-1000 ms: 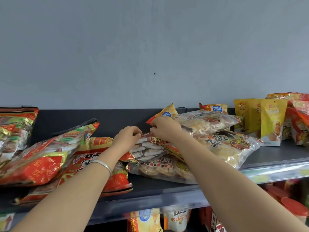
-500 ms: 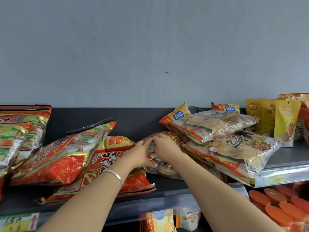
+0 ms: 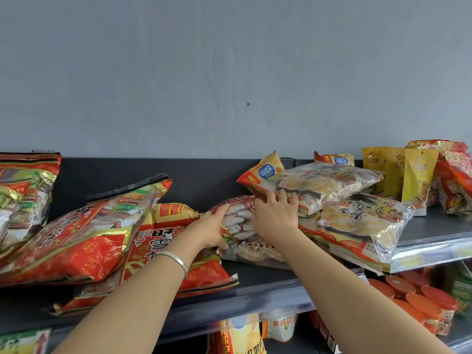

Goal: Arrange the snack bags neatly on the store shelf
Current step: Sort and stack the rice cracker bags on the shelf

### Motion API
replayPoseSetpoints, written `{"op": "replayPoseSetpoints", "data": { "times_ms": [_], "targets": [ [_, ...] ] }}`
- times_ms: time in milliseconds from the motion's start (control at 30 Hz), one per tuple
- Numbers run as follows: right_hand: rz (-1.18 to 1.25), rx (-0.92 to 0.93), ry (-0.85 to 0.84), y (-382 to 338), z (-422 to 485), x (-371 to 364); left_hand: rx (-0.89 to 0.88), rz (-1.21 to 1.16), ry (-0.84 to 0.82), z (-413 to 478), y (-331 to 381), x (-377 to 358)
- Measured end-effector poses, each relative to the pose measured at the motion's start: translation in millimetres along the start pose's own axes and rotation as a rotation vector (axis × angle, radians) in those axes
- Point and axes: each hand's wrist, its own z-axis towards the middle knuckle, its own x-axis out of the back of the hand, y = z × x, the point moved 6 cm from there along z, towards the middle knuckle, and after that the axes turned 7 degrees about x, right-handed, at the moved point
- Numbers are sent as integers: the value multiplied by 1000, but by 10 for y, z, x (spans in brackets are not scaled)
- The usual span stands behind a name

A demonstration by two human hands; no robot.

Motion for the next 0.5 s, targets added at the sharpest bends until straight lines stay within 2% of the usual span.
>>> {"op": "replayPoseSetpoints", "data": {
  "times_ms": [67, 267, 500],
  "targets": [
    [13, 34, -62, -9, -2, -42, 19, 28, 22, -20, 1, 32],
    [-50, 98, -181, -2, 5, -27, 60, 171, 315, -145, 105, 268],
    [43, 19, -14, 97, 116, 127, 41, 243, 546, -252, 282, 742]
  ]
}}
